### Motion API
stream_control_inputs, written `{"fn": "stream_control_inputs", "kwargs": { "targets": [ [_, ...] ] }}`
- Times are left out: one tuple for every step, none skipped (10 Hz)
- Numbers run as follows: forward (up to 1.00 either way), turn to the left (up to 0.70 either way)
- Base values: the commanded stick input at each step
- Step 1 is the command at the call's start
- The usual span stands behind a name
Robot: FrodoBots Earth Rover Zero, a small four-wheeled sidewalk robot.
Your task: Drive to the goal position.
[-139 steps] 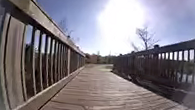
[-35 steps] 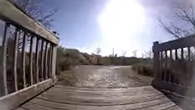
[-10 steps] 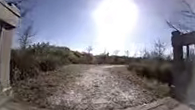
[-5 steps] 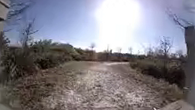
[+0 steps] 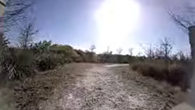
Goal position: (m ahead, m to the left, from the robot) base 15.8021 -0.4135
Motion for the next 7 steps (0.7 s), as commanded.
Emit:
{"fn": "stream_control_inputs", "kwargs": {
  "targets": [
    [0.5, 0.15],
    [0.5, 0.14],
    [0.5, 0.12],
    [0.5, 0.11],
    [0.5, 0.09],
    [0.5, 0.02],
    [0.5, -0.02]
  ]
}}
